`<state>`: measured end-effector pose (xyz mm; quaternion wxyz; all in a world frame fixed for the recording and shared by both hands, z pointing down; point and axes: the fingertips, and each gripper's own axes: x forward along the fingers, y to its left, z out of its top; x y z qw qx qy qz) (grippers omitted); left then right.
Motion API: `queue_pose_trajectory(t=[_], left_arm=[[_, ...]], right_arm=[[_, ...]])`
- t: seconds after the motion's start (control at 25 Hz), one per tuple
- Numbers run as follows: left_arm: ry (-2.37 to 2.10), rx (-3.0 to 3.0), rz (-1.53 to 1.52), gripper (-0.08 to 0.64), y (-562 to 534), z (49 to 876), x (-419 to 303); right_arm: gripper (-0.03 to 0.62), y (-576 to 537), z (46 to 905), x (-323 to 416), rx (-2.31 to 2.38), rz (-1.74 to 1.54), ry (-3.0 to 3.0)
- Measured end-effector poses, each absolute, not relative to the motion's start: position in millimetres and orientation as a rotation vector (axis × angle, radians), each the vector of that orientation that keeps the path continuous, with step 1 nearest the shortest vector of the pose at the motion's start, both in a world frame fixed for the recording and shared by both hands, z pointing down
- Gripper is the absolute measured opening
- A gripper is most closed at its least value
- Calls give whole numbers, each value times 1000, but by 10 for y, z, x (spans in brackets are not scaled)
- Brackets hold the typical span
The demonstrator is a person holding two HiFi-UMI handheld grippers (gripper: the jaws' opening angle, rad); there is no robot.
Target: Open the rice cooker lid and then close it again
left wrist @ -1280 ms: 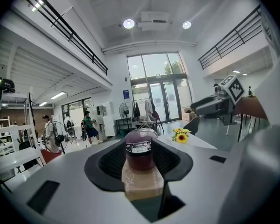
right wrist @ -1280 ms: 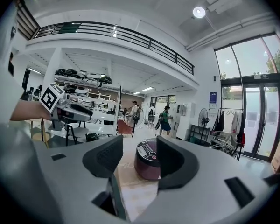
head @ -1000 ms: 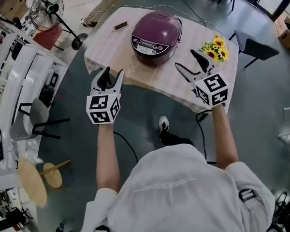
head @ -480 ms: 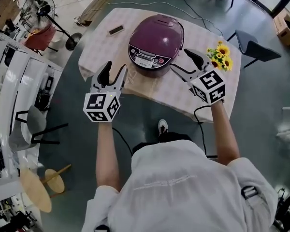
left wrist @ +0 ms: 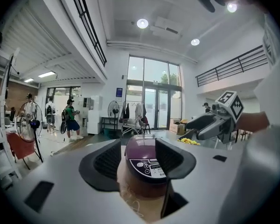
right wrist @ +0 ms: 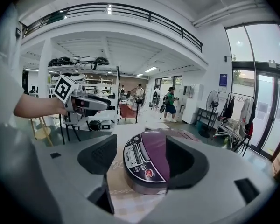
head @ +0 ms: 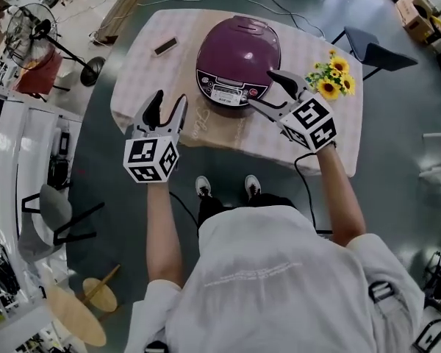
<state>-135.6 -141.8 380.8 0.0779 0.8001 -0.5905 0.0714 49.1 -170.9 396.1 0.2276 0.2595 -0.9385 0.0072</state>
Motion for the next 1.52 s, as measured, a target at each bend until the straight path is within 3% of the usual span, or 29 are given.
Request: queue_pose_trajectory(t=[0.64,1.0,1.52], left_arm=[[-1426,2454,359,205,-1766,4516,-1592],[-1384,2403,460,137,-1921,4842,-1786],[-1389,2368,470,137,-1813,4925,-1853]], right_arm=[[330,-1806,4564,-210,636,45,-2352],[333,-1890,4947,-414,536,48,-2275],[318,-1934,5136,-571,488,-5,-2262]])
